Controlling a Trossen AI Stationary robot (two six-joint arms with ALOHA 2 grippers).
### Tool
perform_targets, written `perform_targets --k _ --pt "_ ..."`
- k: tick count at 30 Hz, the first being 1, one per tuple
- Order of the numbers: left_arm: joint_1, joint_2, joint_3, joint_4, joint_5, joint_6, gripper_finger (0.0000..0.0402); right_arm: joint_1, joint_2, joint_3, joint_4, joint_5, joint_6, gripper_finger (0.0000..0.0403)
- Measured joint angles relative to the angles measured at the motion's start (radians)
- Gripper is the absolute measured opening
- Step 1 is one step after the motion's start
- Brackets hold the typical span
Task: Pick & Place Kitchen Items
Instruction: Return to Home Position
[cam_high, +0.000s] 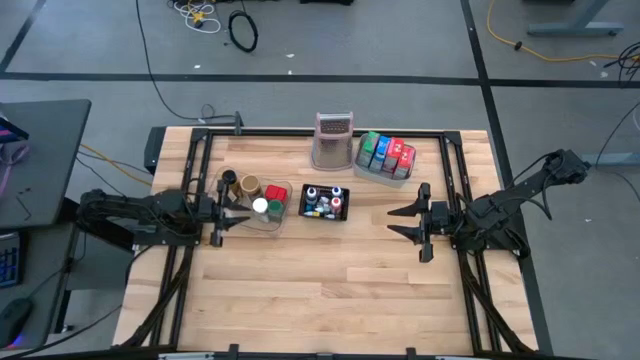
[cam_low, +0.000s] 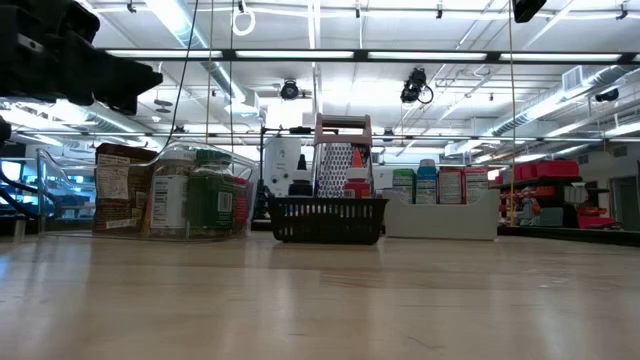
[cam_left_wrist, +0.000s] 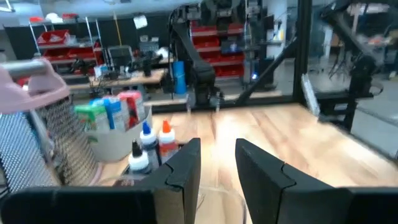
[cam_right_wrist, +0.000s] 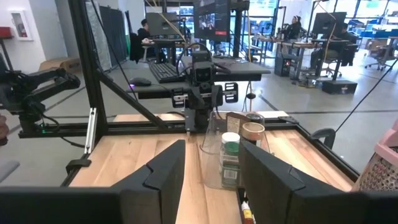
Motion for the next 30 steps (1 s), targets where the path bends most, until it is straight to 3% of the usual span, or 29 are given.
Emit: perform_targets --k 13,22,24,27,30 --pt "0.000 0.001 -0.001 -0.007 -0.009 -0.079 0.0110 0.049 0.000 0.000 -0.023 0.003 -0.045 0.0160" --pt "0.000 0.001 -0.001 -0.005 -0.009 0.015 0.0110 0.085 -0.030 -0.078 0.000 -0.010 -0.098 0.0160" --pt "0.000 0.001 -0.002 -0.006 -0.009 0.041 0.0110 0.083 -0.040 -0.117 0.033 -0.099 -0.149 0.0160" --pt "0.000 0.001 -0.002 -0.005 -0.009 0.073 0.0110 0.066 -0.051 -0.176 0.109 -0.315 -0.231 0.0160" --pt "0.000 0.001 -0.002 -0.005 -0.010 0.096 0.0110 0.028 -0.077 -0.216 0.139 -0.419 -0.262 0.0160"
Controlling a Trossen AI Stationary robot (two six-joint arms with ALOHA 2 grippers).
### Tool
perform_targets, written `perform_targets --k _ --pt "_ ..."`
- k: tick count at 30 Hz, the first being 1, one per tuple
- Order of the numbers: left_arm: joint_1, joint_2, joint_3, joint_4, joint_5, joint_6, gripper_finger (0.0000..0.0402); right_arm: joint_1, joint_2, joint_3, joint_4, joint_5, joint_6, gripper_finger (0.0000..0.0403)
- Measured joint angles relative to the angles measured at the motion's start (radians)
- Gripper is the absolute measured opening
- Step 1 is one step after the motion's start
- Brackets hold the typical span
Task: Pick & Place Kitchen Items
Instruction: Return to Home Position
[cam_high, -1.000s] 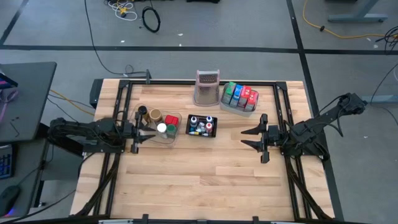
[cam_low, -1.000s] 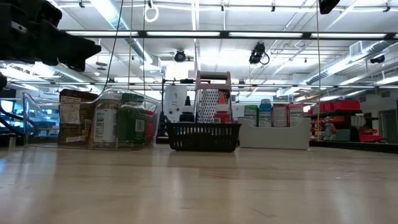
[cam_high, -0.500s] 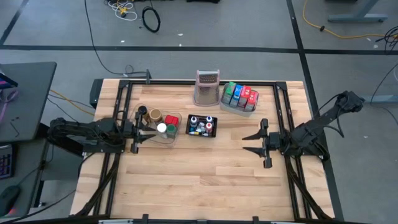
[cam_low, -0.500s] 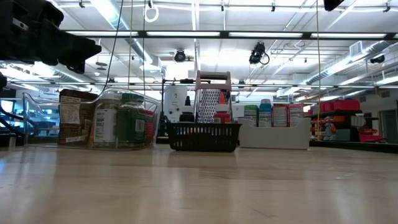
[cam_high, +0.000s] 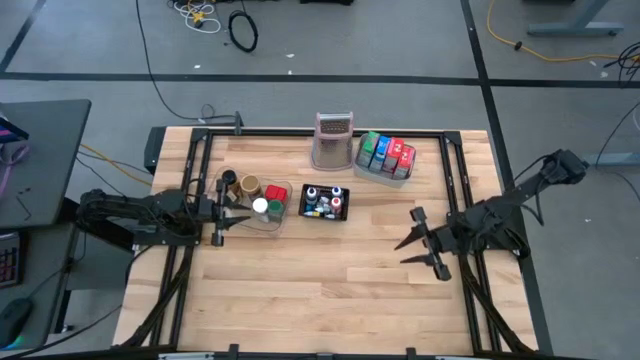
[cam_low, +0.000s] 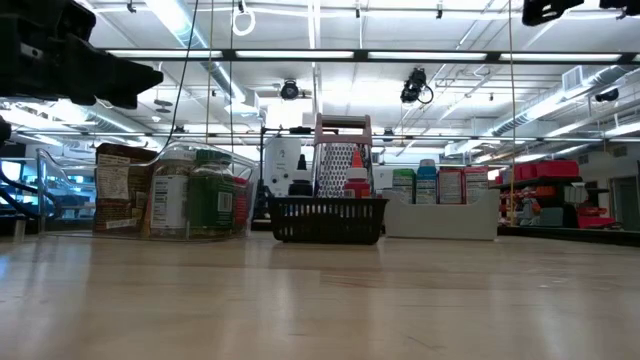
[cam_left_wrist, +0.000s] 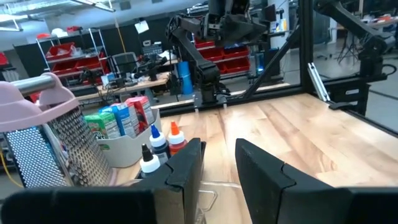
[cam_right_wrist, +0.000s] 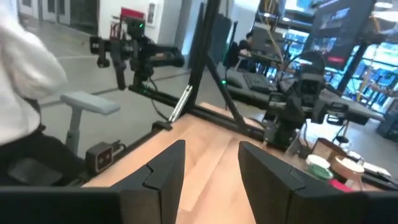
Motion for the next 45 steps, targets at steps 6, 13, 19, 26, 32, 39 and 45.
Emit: perform_targets --k 6,13,19,26,32,39,45 --pt "0.000 0.000 0.000 0.000 0.000 0.013 0.0110 -0.105 -0.060 -0.073 0.004 -0.026 0.012 0.0160" --pt "0.000 0.000 0.000 0.000 0.000 0.015 0.0110 -0.211 -0.154 -0.152 0.036 -0.117 0.047 0.0160" --pt "0.000 0.000 0.000 0.000 0.000 0.016 0.0110 -0.266 -0.224 -0.207 0.035 -0.138 0.061 0.0160" --pt "0.000 0.000 -0.001 0.000 0.000 0.016 0.0110 -0.299 -0.251 -0.221 0.039 -0.139 0.108 0.0160" --pt "0.000 0.000 -0.001 0.000 0.000 0.020 0.0110 -0.306 -0.251 -0.221 0.018 -0.150 0.127 0.0160" --pt "0.000 0.000 -0.001 0.000 0.001 0.020 0.0110 -0.306 -0.251 -0.221 0.009 -0.231 0.139 0.0160" --pt "0.000 0.000 -0.001 0.000 0.001 0.020 0.0110 -0.306 -0.250 -0.224 -0.040 -0.234 0.124 0.0160"
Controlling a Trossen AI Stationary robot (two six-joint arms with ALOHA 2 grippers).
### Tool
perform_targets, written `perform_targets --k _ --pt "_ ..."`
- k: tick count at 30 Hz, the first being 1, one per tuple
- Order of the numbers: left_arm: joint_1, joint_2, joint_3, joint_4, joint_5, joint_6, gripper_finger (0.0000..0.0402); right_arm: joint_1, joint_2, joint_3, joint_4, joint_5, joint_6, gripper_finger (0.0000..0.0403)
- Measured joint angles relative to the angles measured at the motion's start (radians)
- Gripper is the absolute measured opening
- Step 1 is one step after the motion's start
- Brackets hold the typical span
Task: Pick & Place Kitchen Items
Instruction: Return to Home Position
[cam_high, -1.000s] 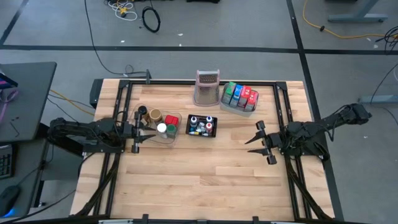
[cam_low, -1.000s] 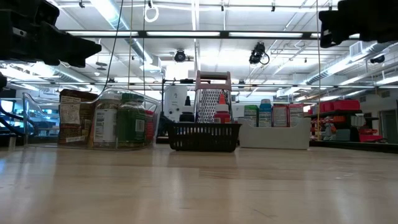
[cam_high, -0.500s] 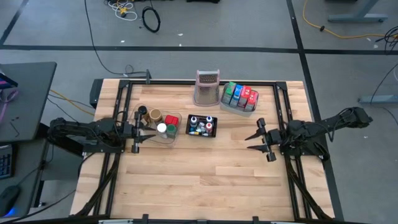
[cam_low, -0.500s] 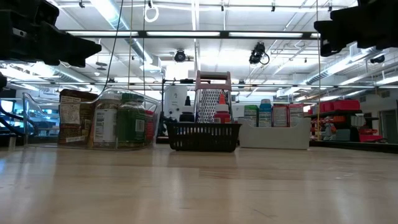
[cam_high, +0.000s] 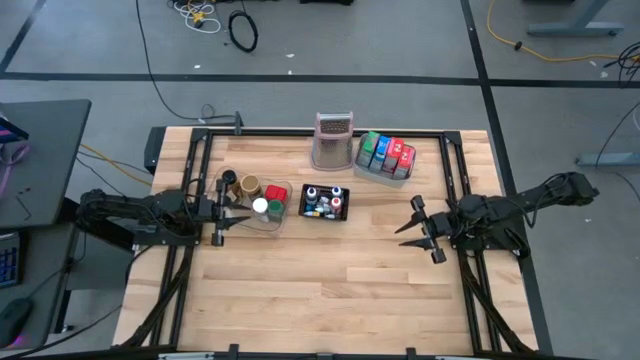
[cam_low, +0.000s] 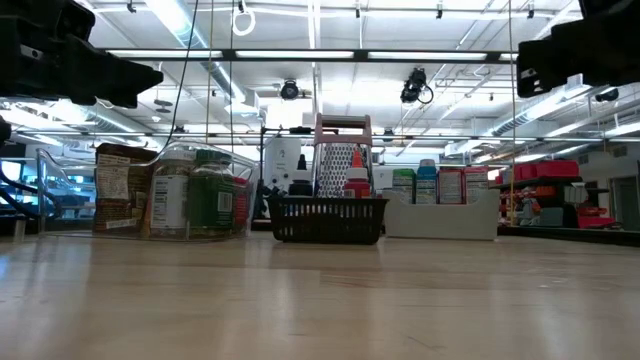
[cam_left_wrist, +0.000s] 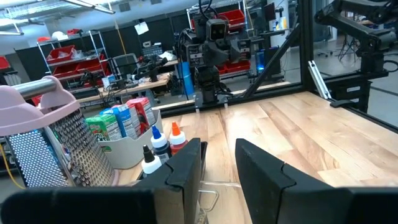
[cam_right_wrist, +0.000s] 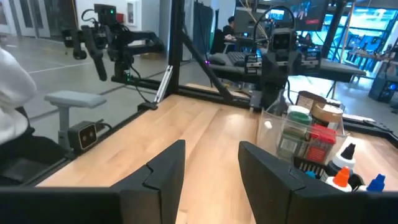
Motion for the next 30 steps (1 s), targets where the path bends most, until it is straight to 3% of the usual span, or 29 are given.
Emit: perform_targets --k 12,30 --pt "0.000 0.000 0.000 0.000 0.000 0.000 0.0110 -0.020 -0.002 -0.113 0.131 0.002 -0.008 0.0160" --pt "0.000 0.000 0.000 0.000 0.000 0.000 0.0110 -0.045 -0.002 -0.113 0.119 0.002 -0.029 0.0160"
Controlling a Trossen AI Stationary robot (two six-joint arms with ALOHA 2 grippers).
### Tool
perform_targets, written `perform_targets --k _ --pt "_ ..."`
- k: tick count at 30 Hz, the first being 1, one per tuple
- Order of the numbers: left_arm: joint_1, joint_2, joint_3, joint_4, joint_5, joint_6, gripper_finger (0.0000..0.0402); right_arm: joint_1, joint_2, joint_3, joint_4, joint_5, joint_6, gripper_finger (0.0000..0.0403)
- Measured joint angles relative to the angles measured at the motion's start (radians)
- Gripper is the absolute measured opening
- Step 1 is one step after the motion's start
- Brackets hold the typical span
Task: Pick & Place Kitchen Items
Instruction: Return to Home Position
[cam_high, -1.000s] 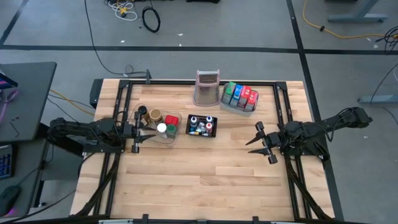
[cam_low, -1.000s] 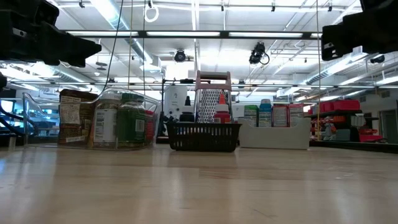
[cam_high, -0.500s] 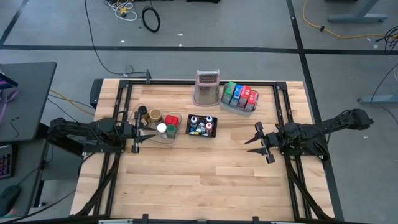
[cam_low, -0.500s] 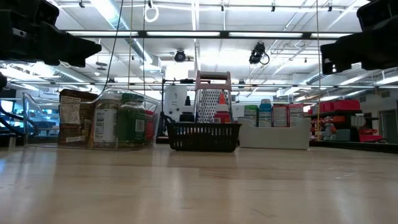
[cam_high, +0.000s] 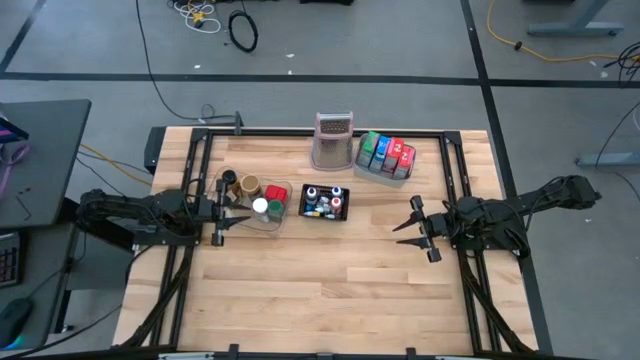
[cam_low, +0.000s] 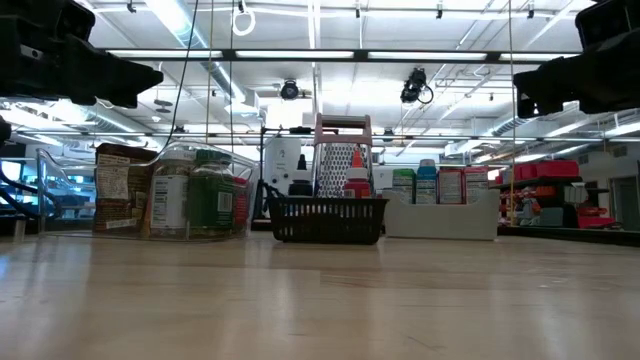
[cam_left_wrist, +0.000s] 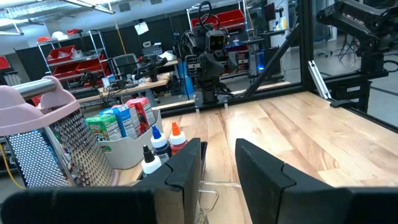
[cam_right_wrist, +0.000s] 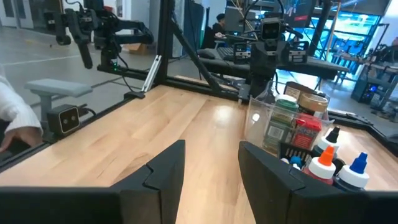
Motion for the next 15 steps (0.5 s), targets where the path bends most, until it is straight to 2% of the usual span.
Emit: perform_targets --k 8,15 --pt "0.000 0.000 0.000 0.000 0.000 0.000 0.0110 0.000 0.001 0.000 -0.063 0.000 0.013 0.0160" --pt "0.000 0.000 0.000 0.000 0.000 0.000 0.0110 0.000 -0.020 0.000 -0.033 0.000 0.022 0.0160"
